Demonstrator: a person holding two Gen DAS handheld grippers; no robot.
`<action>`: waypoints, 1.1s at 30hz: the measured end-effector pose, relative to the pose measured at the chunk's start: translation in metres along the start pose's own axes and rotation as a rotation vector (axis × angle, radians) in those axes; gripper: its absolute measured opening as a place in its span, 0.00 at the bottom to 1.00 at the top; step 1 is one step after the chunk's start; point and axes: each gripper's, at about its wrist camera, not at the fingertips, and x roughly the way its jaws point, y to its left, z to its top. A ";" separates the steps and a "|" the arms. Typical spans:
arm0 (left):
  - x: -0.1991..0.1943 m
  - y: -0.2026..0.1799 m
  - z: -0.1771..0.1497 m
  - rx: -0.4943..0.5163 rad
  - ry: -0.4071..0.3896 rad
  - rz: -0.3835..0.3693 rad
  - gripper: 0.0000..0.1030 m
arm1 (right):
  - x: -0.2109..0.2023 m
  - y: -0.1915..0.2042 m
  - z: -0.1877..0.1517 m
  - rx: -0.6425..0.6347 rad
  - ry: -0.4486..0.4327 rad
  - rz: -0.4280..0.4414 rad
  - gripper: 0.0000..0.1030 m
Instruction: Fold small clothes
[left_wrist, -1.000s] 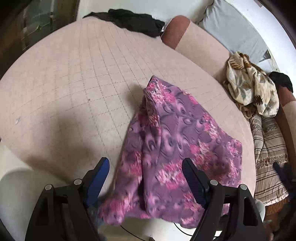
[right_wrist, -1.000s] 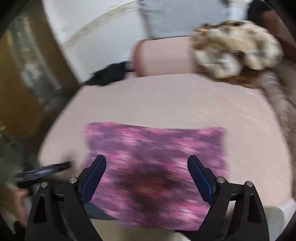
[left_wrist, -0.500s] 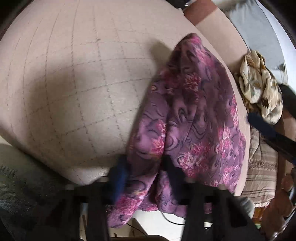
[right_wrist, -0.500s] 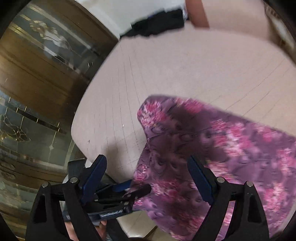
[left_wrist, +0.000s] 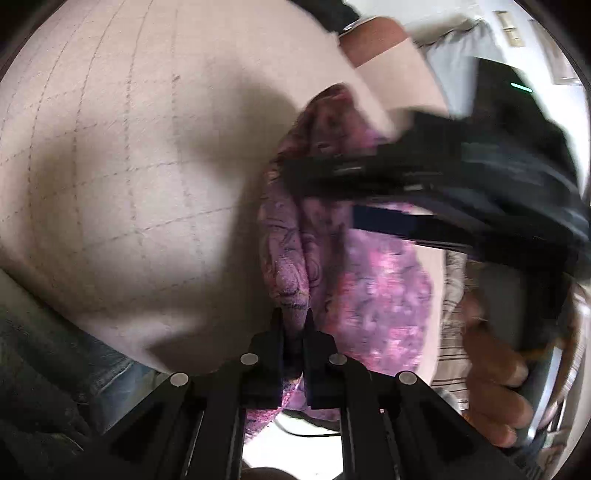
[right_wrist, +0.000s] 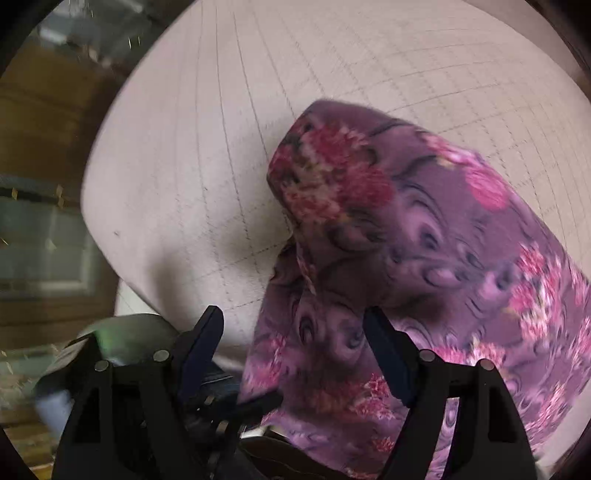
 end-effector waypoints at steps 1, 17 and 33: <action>-0.003 -0.002 -0.001 0.009 -0.015 -0.013 0.05 | 0.005 0.003 0.002 -0.011 0.011 -0.025 0.72; -0.038 -0.099 -0.045 0.354 -0.173 0.057 0.04 | -0.035 -0.006 -0.030 -0.079 -0.103 -0.040 0.18; 0.068 -0.316 -0.138 0.889 0.028 0.061 0.04 | -0.187 -0.246 -0.186 0.191 -0.554 0.427 0.17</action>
